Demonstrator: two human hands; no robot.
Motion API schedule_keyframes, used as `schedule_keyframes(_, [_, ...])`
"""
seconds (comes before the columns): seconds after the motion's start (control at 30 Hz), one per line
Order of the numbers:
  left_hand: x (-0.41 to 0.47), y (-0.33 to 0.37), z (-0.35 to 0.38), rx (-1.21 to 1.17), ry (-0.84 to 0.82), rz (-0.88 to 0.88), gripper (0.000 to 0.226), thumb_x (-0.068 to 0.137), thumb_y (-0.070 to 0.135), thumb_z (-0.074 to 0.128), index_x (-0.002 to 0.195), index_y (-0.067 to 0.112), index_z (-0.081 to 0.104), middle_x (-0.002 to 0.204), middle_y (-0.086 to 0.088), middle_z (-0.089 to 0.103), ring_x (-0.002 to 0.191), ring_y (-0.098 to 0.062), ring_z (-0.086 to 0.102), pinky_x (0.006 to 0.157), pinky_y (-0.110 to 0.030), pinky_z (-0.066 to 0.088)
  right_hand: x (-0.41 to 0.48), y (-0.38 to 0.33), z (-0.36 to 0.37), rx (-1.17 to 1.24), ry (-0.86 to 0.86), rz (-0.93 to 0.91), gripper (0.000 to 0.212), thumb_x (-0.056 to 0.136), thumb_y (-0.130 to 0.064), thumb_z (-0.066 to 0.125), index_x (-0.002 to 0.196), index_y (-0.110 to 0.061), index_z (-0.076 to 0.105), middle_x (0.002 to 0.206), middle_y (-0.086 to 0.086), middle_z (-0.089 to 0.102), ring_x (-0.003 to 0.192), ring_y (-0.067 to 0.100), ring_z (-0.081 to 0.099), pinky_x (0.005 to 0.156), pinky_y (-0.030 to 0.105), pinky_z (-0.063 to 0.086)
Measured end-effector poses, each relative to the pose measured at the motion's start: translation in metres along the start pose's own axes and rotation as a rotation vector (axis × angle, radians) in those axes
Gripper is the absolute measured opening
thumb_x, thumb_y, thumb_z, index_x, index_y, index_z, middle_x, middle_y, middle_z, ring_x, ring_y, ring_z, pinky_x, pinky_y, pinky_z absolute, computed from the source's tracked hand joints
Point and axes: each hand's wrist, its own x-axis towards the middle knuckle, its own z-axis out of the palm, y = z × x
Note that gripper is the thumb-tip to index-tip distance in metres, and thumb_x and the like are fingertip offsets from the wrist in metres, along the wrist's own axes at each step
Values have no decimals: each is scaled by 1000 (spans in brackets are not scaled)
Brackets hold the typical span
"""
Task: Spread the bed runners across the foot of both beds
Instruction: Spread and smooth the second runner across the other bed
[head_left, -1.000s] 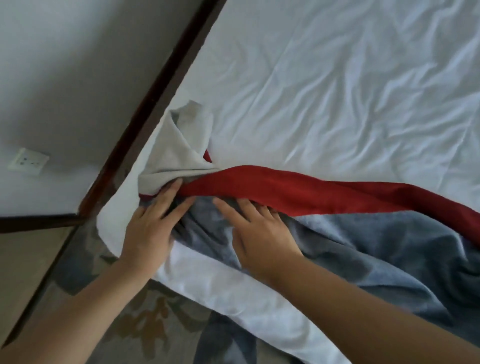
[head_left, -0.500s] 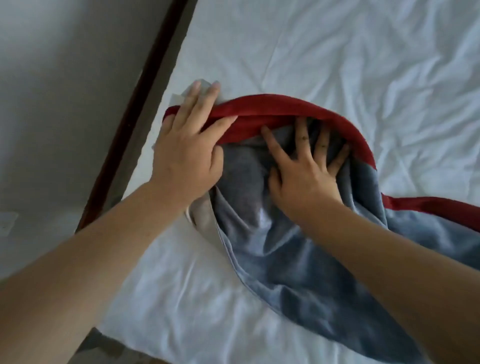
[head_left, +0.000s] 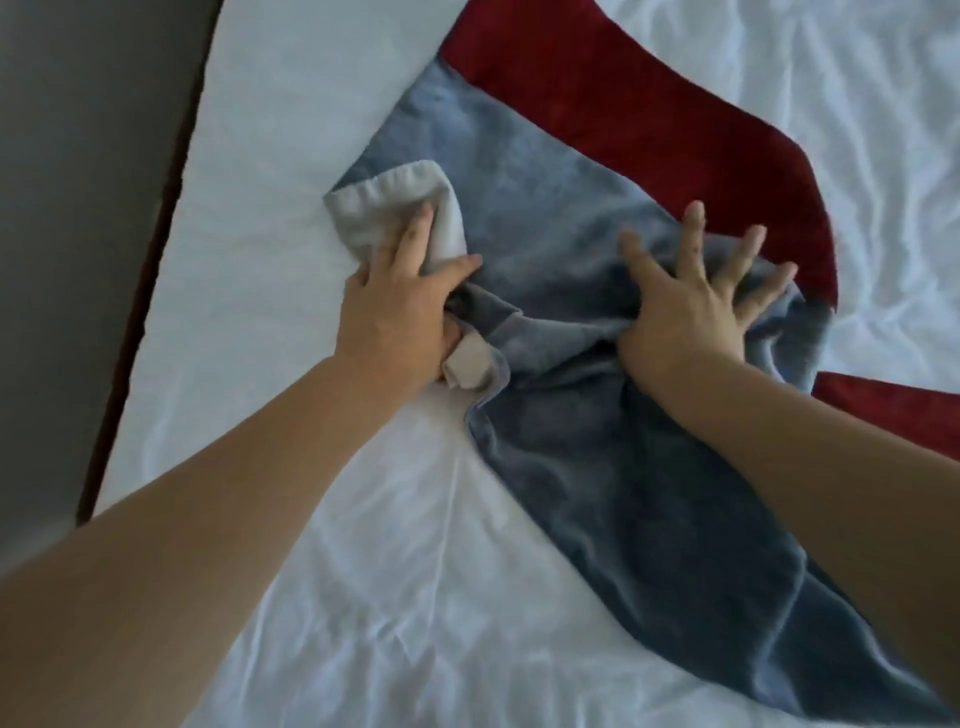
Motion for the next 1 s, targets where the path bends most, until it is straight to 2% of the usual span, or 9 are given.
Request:
schedule_keyframes(0.07, [0, -3, 1, -3, 10, -14, 56, 92, 18, 67, 146, 28, 54, 162, -15, 25, 144, -37, 30, 98, -54, 47, -14, -25, 4, 49, 11, -191, 91, 85, -14, 47, 157, -47, 2, 169, 0, -14, 149, 46, -25, 111, 66, -25])
schedule_keyframes(0.17, [2, -16, -3, -74, 36, -87, 51, 89, 7, 66, 139, 18, 58, 136, -17, 44, 123, -39, 44, 85, -55, 52, -41, -72, 13, 105, -49, -471, 80, 86, -37, 43, 159, -42, 10, 171, 1, -1, 153, 41, -17, 115, 65, -21])
schedule_keyframes(0.3, [-20, -56, -9, -64, 104, -181, 61, 96, 2, 54, 155, 16, 43, 130, -21, 51, 113, -45, 48, 89, -54, 48, -69, -115, 26, 40, -82, -654, 78, 88, -43, 47, 159, -39, 15, 170, 1, -10, 152, 32, -25, 114, 68, -20])
schedule_keyframes(0.43, [-71, -110, -17, -82, 206, -311, 72, 91, -6, 54, 158, 9, 34, 127, -30, 52, 108, -50, 50, 89, -57, 45, -83, -145, 37, -57, -146, -758, 77, 91, -48, 44, 159, -41, 8, 168, 0, -19, 149, 33, -31, 110, 73, -19])
schedule_keyframes(0.53, [-118, -153, -21, -139, 233, -463, 79, 87, -7, 55, 160, 5, 27, 134, -35, 48, 115, -54, 50, 96, -57, 42, -95, -174, 45, -72, -200, -852, 80, 89, -47, 44, 158, -45, 3, 167, -2, -22, 147, 34, -35, 108, 75, -19])
schedule_keyframes(0.63, [-169, -189, -22, -247, 261, -627, 84, 89, -4, 57, 162, 7, 17, 147, -33, 38, 129, -52, 44, 108, -58, 40, -108, -212, 54, -81, -214, -954, 86, 85, -45, 46, 157, -47, -1, 167, -4, -22, 147, 33, -36, 107, 75, -20])
schedule_keyframes(0.77, [-239, -228, -17, -290, 289, -781, 89, 94, 2, 62, 164, 13, 8, 148, -28, 35, 130, -47, 45, 108, -54, 42, -130, -260, 65, -129, -185, -1080, 87, 87, -50, 45, 156, -47, -8, 168, -2, -20, 148, 35, -34, 107, 76, -20])
schedule_keyframes(0.9, [-298, -252, -7, -268, 350, -863, 89, 95, 8, 66, 164, 17, 10, 142, -24, 41, 118, -40, 53, 95, -45, 50, -156, -293, 73, -208, -131, -1182, 88, 89, -51, 45, 157, -45, -12, 169, 1, -18, 147, 37, -35, 105, 75, -24])
schedule_keyframes(1.0, [-325, -257, -1, -239, 353, -944, 81, 94, 5, 65, 161, 19, 21, 143, -25, 39, 120, -40, 50, 97, -45, 48, -173, -305, 77, -257, -134, -1268, 80, 85, -54, 24, 157, -44, -9, 169, 2, -15, 148, 38, -33, 103, 71, -30])
